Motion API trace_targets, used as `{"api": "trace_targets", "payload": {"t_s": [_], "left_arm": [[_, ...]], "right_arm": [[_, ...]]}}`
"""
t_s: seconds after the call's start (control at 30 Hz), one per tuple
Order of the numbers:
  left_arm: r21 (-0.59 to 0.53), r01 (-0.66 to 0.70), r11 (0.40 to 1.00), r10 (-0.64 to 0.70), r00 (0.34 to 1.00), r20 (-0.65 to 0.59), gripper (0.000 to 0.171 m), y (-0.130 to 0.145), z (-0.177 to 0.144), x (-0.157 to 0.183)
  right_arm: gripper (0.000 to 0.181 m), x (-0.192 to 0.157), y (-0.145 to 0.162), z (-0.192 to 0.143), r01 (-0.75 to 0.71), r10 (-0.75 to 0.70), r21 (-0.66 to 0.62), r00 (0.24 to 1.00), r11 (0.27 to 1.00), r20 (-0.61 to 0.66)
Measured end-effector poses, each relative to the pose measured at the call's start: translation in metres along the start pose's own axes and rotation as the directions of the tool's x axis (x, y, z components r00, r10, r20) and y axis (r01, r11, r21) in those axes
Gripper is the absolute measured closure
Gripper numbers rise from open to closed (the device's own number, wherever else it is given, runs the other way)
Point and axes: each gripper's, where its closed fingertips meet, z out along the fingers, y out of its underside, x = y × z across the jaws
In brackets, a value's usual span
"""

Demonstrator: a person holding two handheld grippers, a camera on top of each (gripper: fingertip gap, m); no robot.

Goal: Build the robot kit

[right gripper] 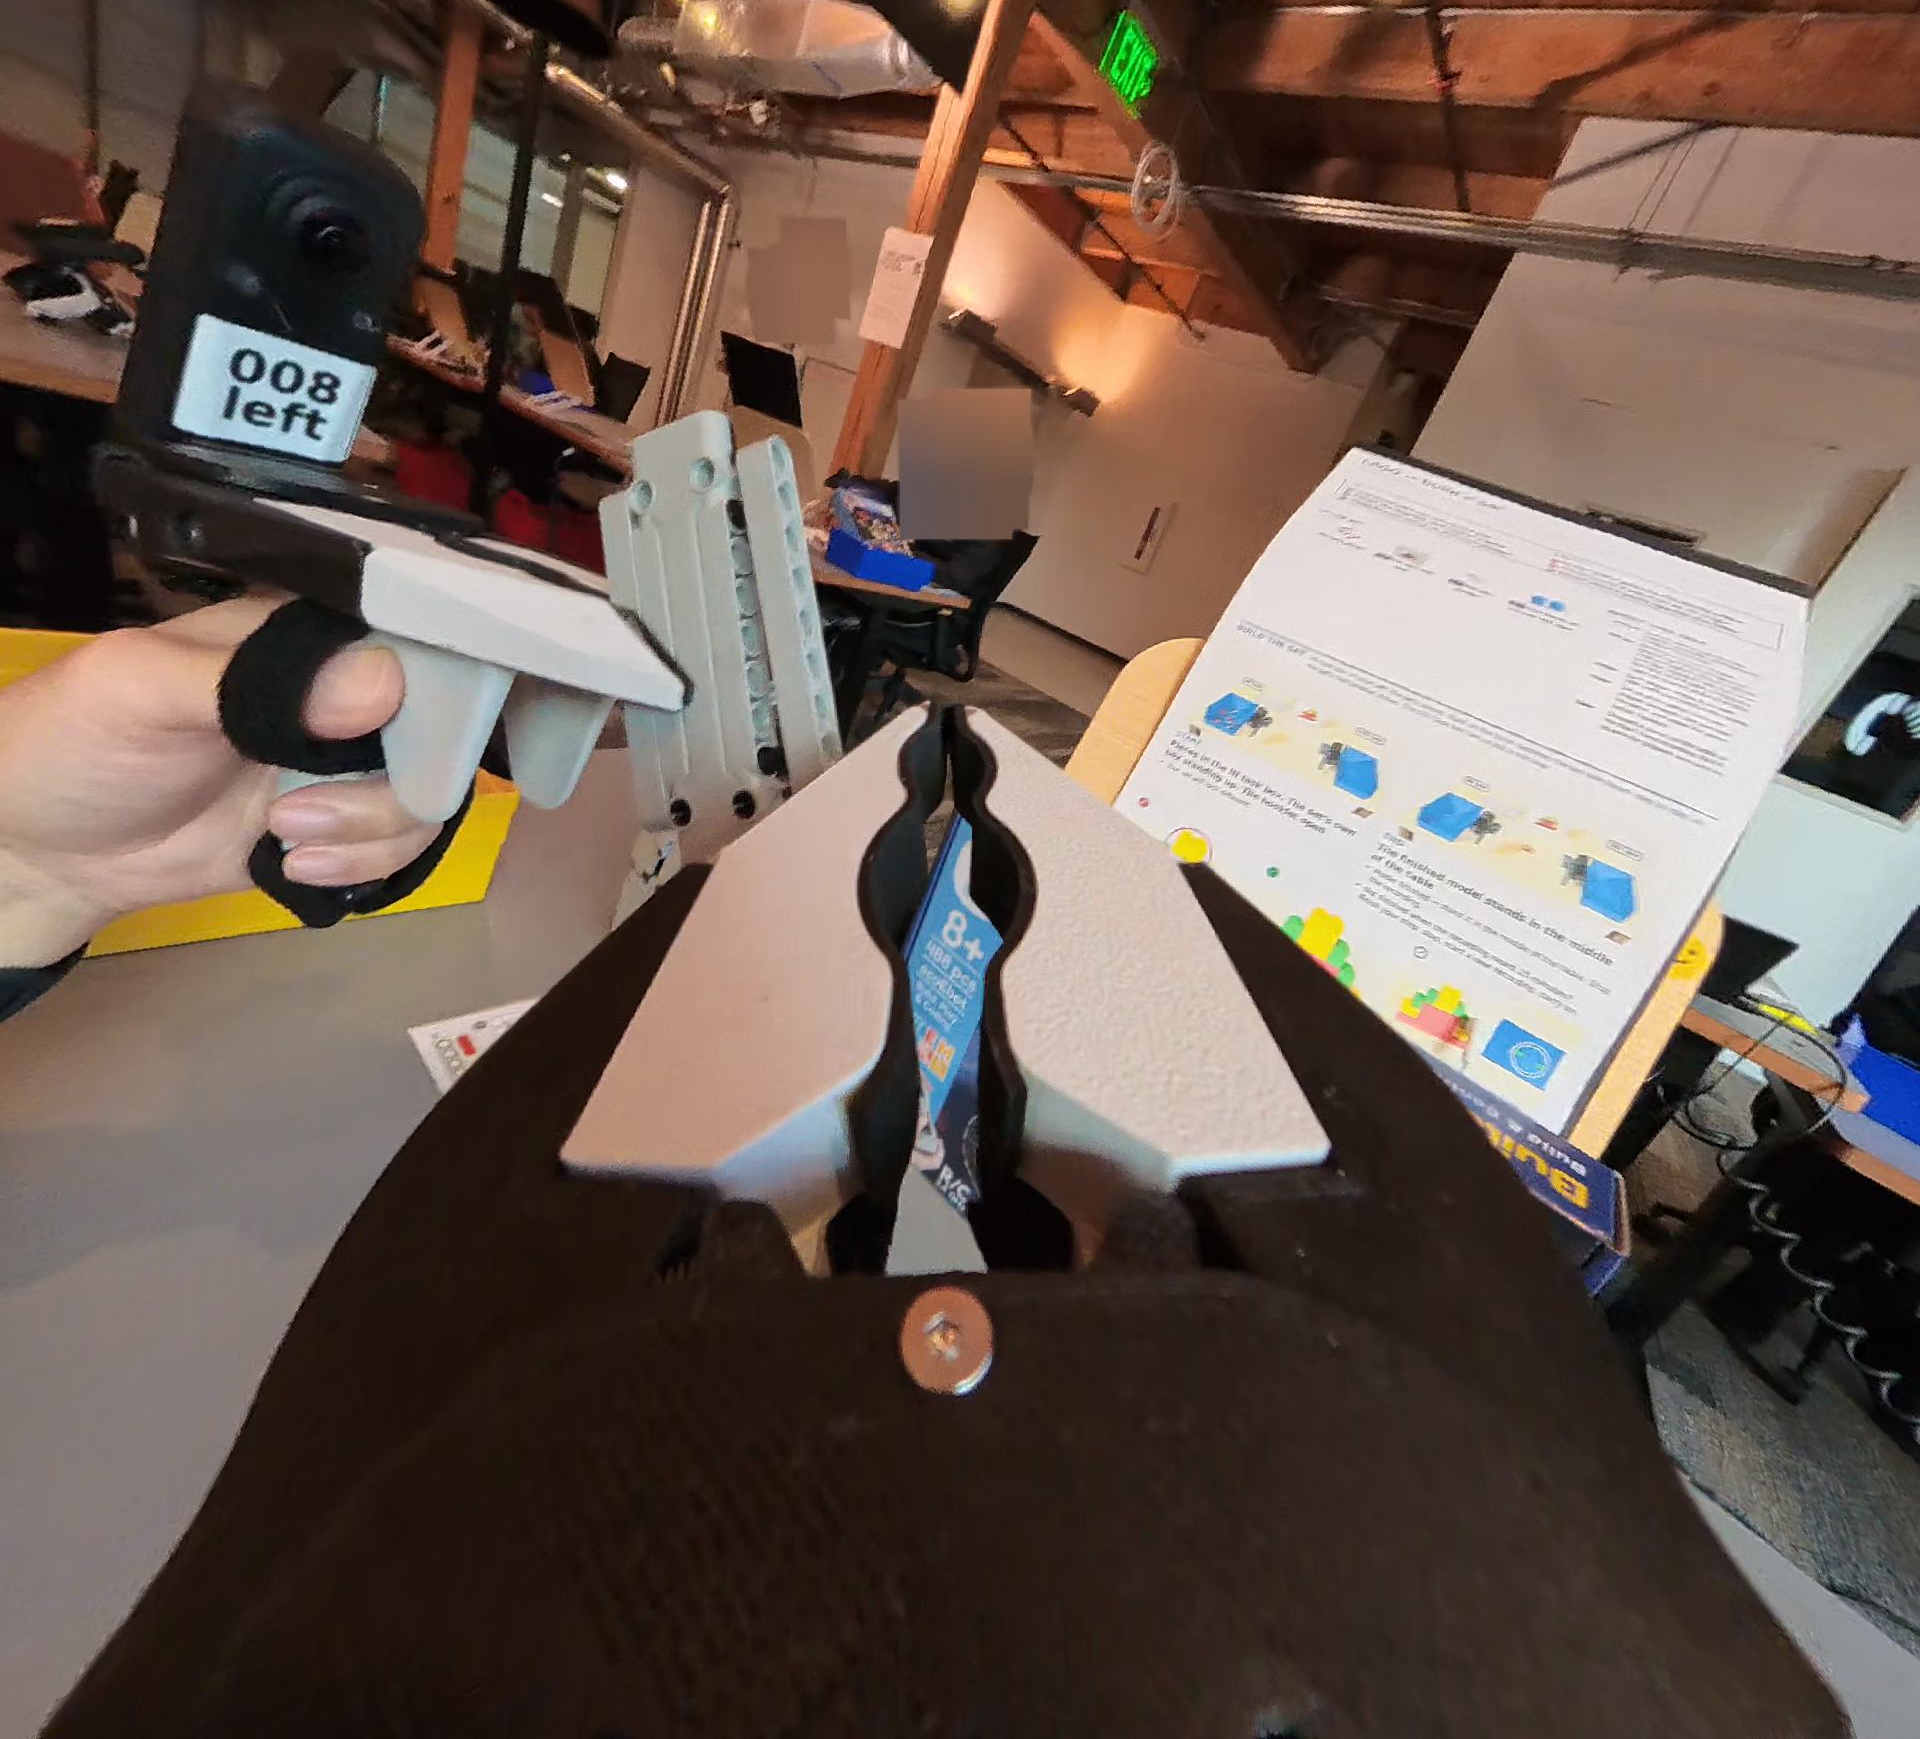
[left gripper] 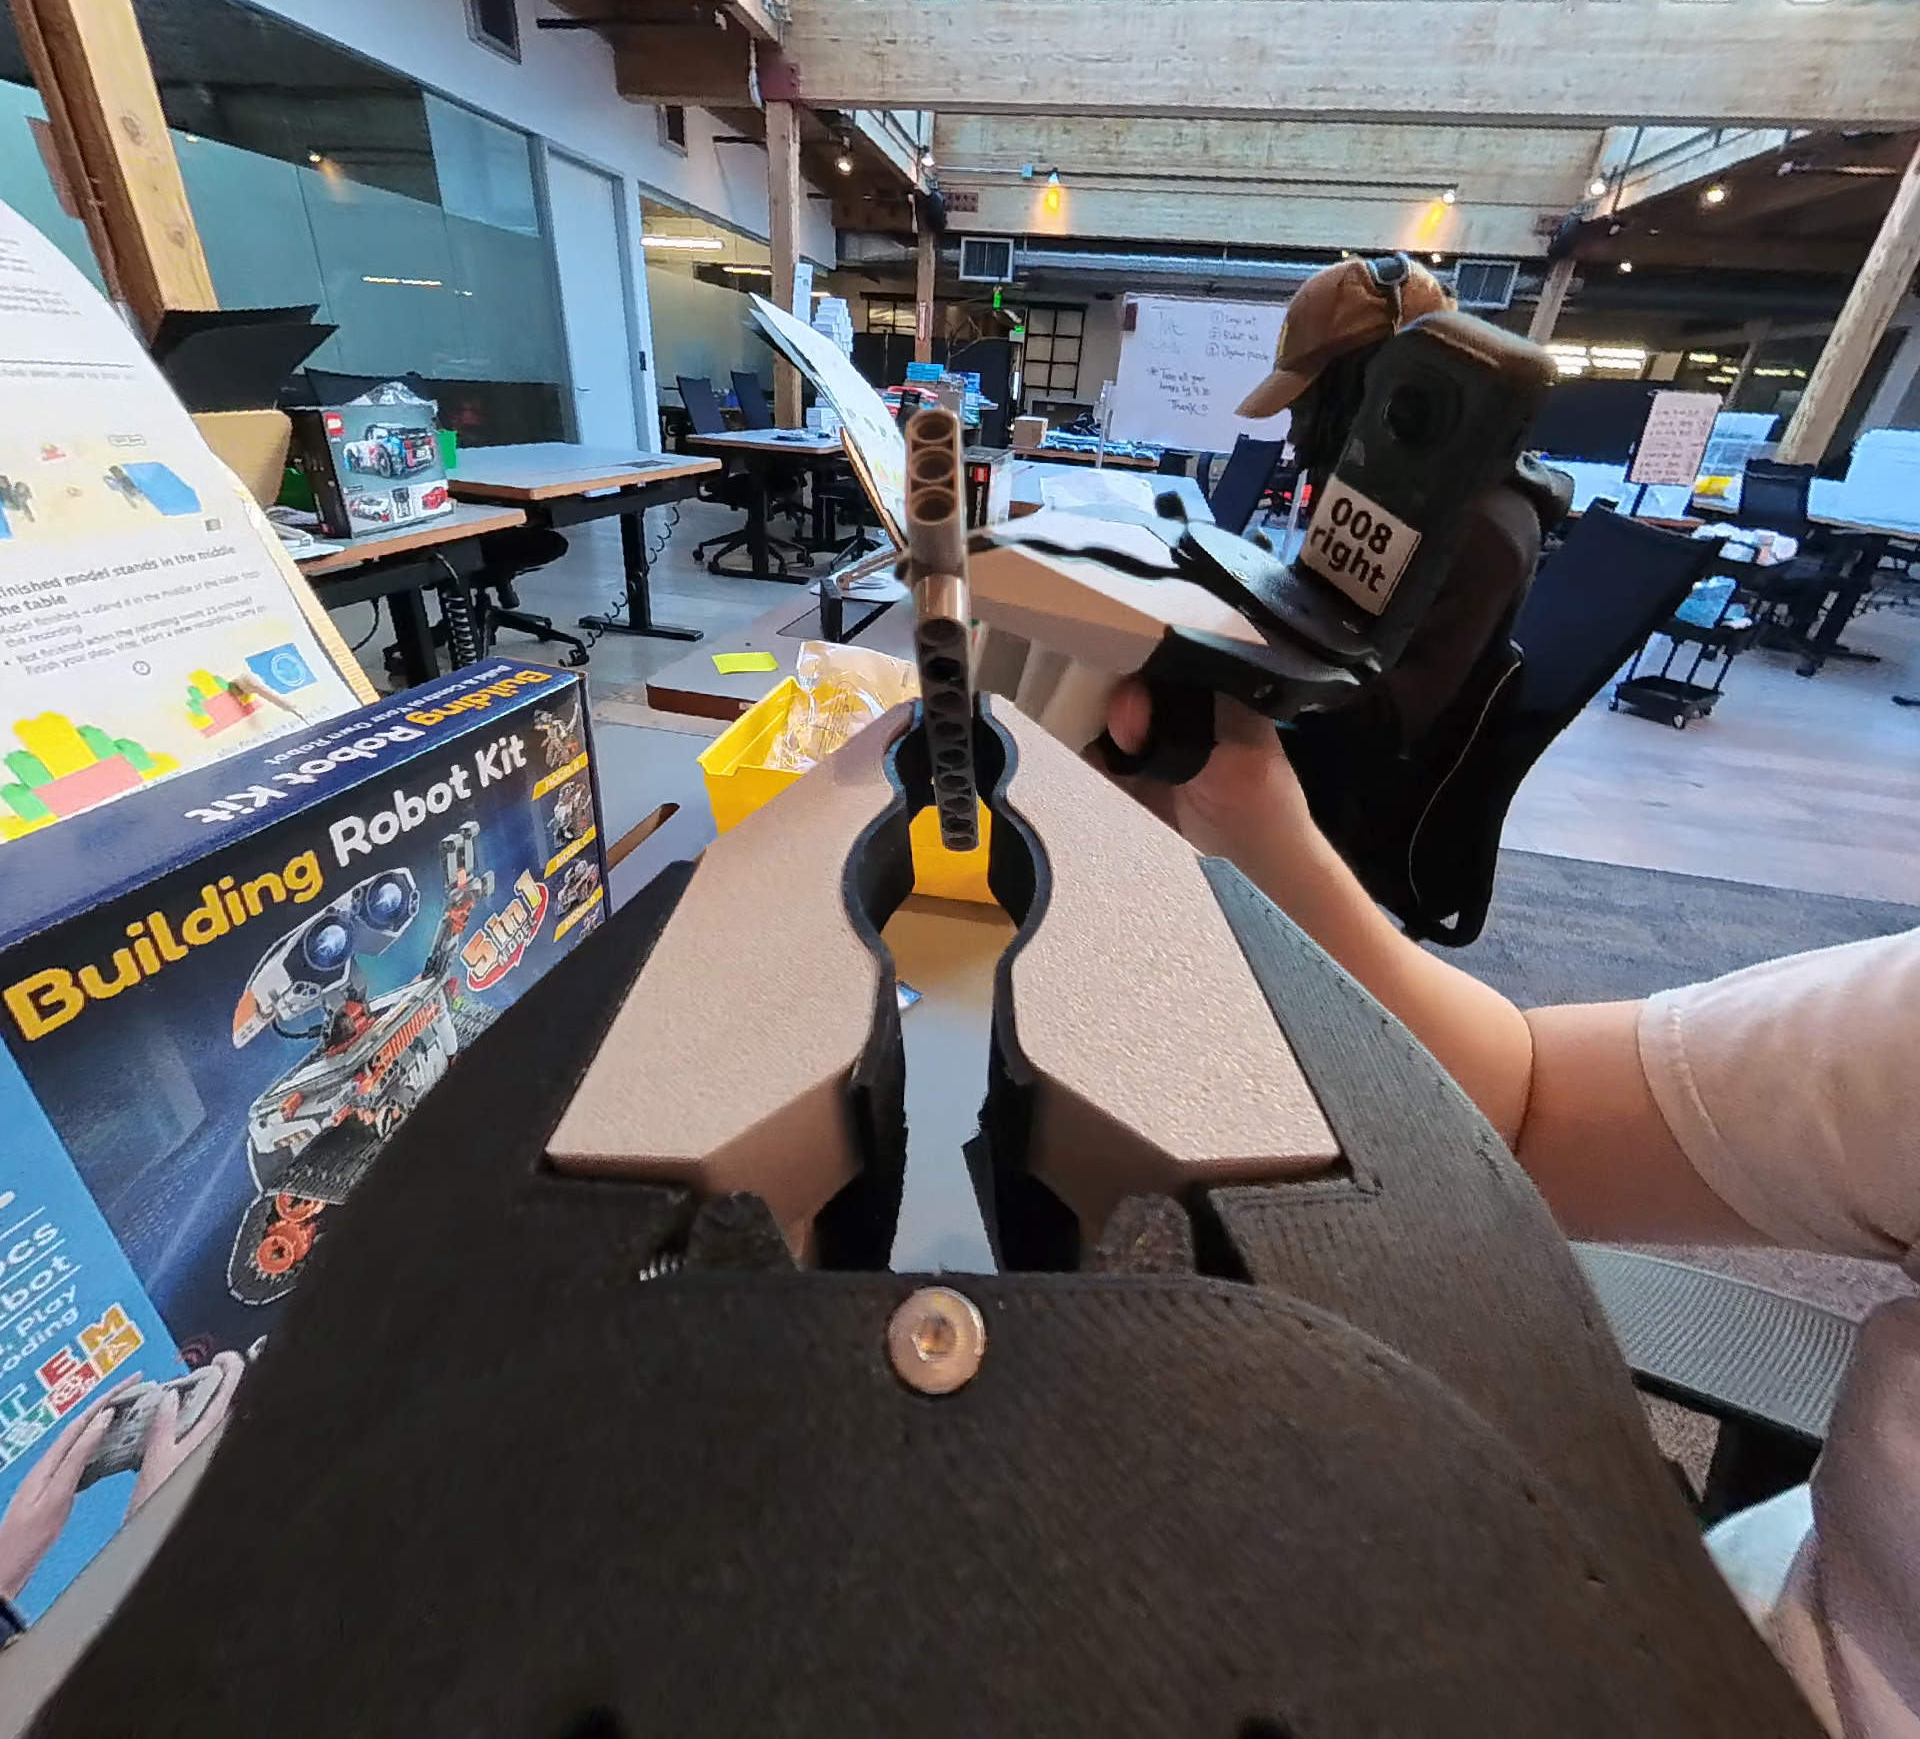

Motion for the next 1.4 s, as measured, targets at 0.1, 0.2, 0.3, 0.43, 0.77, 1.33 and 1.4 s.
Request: {"api": "trace_targets", "payload": {"t_s": [0.1,0.2,0.3,0.43,0.77,1.33,1.4], "left_arm": [[-0.035,-0.038,0.999,0.038,0.999,-0.002,0.166,0.005,0.001,0.001],[-0.060,-0.058,0.997,0.059,0.998,0.022,0.166,0.009,0.003,-0.002],[-0.072,-0.054,0.996,0.056,0.998,0.034,0.166,0.011,0.003,-0.004],[-0.023,0.025,0.999,-0.025,1.000,-0.007,0.166,0.004,0.002,0.000],[-0.020,0.168,0.986,-0.168,0.986,-0.002,0.166,0.006,0.002,-0.008],[-0.012,0.160,0.987,-0.159,0.984,0.081,0.167,0.012,0.009,-0.019],[-0.003,0.165,0.986,-0.165,0.983,0.075,0.166,0.011,0.009,-0.018]], "right_arm": [[0.181,0.014,0.003,-0.003,0.056,-0.059,-0.039,0.995,0.998,-0.084],[0.181,-0.006,0.003,0.000,0.015,-0.014,-0.036,0.999,0.999,0.030],[0.181,-0.008,0.014,0.002,0.081,-0.078,-0.140,0.997,0.987,0.025],[0.181,-0.003,0.002,-0.002,-0.119,0.122,-0.054,0.992,0.991,0.044],[0.181,0.012,0.024,0.005,-0.129,0.126,-0.121,0.991,0.984,-0.032],[0.181,-0.006,0.052,0.018,-0.048,0.031,-0.317,0.998,0.947,-0.059],[0.181,0.016,0.060,0.013,-0.155,0.118,-0.323,0.984,0.934,-0.132]]}}
